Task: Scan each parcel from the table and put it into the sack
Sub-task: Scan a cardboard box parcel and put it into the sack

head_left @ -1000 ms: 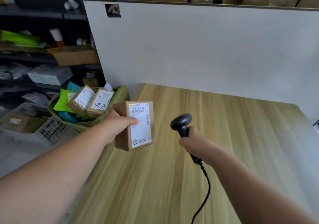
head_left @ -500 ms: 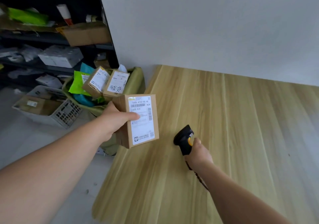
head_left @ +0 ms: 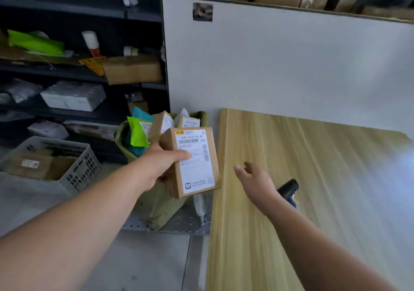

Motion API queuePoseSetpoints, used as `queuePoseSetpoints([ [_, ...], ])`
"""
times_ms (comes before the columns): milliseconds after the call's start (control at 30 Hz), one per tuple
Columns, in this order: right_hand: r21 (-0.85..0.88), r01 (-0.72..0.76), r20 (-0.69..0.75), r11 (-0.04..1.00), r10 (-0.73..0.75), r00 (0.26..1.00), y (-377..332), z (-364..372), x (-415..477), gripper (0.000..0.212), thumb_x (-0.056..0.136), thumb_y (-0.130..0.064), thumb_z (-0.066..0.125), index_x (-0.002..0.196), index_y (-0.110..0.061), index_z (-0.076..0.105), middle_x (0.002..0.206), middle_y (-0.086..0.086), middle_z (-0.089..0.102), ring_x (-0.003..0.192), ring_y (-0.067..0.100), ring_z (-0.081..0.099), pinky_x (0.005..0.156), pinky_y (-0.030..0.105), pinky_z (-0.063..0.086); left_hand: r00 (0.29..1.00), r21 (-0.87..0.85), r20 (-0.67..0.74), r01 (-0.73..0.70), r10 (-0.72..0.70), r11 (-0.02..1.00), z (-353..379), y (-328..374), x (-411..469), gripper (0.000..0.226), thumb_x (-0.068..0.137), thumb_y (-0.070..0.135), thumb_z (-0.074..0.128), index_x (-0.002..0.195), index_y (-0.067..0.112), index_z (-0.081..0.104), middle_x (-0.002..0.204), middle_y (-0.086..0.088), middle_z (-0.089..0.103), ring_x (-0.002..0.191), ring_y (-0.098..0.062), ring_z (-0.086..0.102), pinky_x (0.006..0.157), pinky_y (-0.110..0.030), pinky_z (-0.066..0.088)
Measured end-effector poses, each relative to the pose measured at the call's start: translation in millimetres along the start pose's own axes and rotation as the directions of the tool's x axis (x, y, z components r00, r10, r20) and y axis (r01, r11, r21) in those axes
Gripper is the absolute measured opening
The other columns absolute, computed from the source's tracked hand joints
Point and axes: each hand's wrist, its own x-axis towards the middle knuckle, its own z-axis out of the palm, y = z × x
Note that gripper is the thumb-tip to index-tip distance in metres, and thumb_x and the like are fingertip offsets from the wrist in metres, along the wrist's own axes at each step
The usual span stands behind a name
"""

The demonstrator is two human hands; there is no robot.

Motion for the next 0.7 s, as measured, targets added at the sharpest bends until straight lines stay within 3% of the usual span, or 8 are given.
queuePoseSetpoints([
  [133, 0.310, -0.006, 0.204, 0.951, -0.061, 0.977, -79, 56, -27, 0.057, 0.093, -0.059, 0.050, 0.141, -0.029, 0.048, 0.133, -0.005, 0.060, 0.112, 0.012, 0.057, 0.093, 0.035, 0.047, 1.000, 0.018, 0.027, 0.012, -0.013, 1.000, -65, 5, 0, 0.038, 0.074, 0.026, 0.079, 0.105, 0.027, 0.056, 0.093, 0.002, 0.071, 0.085, -0.019, 0.065, 0.064, -0.031, 0.047],
  [267, 0.402, -0.086, 0.365, 0.912, -0.073, 0.928, -118, 93, -31, 0.055, 0.078, -0.068, 0.057, 0.129, -0.050, 0.051, 0.120, -0.009, 0.069, 0.111, 0.023, 0.063, 0.094, 0.050, 0.051, 0.994, -0.017, 0.083, 0.073, -0.071, 0.997, -108, 2, 9, 0.043, 0.073, 0.036, 0.077, 0.111, 0.023, 0.061, 0.092, -0.004, 0.075, 0.088, -0.027, 0.069, 0.068, -0.036, 0.053],
  [400, 0.475, -0.136, 0.360, 0.869, -0.051, 0.932, -132, 112, -9, 0.039, 0.083, -0.051, 0.067, 0.121, -0.050, 0.055, 0.101, -0.009, 0.076, 0.098, 0.022, 0.070, 0.086, 0.047, 0.056, 0.986, -0.068, 0.129, 0.116, -0.106, 0.991, -126, 1, 30, 0.036, 0.075, 0.039, 0.075, 0.107, 0.023, 0.068, 0.094, -0.005, 0.075, 0.094, -0.030, 0.068, 0.088, -0.051, 0.052],
  [500, 0.473, -0.145, 0.348, 0.869, -0.033, 0.937, -139, 125, 13, 0.035, 0.086, -0.048, 0.068, 0.119, -0.048, 0.056, 0.095, -0.010, 0.077, 0.094, 0.019, 0.072, 0.083, 0.045, 0.057, 0.981, -0.055, 0.145, 0.135, -0.125, 0.989, -131, 6, 52, 0.033, 0.080, 0.041, 0.071, 0.109, 0.024, 0.066, 0.095, -0.004, 0.075, 0.096, -0.029, 0.067, 0.089, -0.053, 0.051],
  [600, 0.471, -0.163, 0.326, 0.867, 0.000, 0.945, -153, 140, 41, 0.043, 0.082, -0.053, 0.069, 0.123, -0.046, 0.056, 0.099, -0.009, 0.076, 0.097, 0.021, 0.071, 0.087, 0.049, 0.057, 0.983, -0.008, 0.134, 0.131, -0.128, 0.991, -139, 17, 82, 0.038, 0.086, 0.049, 0.063, 0.116, 0.027, 0.061, 0.101, 0.001, 0.072, 0.097, -0.025, 0.066, 0.076, -0.045, 0.053],
  [700, 0.485, -0.156, 0.305, 0.860, 0.000, 0.952, -173, 158, 77, 0.053, 0.084, -0.052, 0.067, 0.133, -0.042, 0.051, 0.110, -0.004, 0.073, 0.103, 0.025, 0.068, 0.091, 0.053, 0.055, 0.991, 0.074, 0.076, 0.103, -0.108, 0.992, -147, 28, 118, 0.046, 0.089, 0.058, 0.053, 0.126, 0.030, 0.054, 0.117, 0.003, 0.065, 0.109, -0.025, 0.059, 0.092, -0.051, 0.048],
])
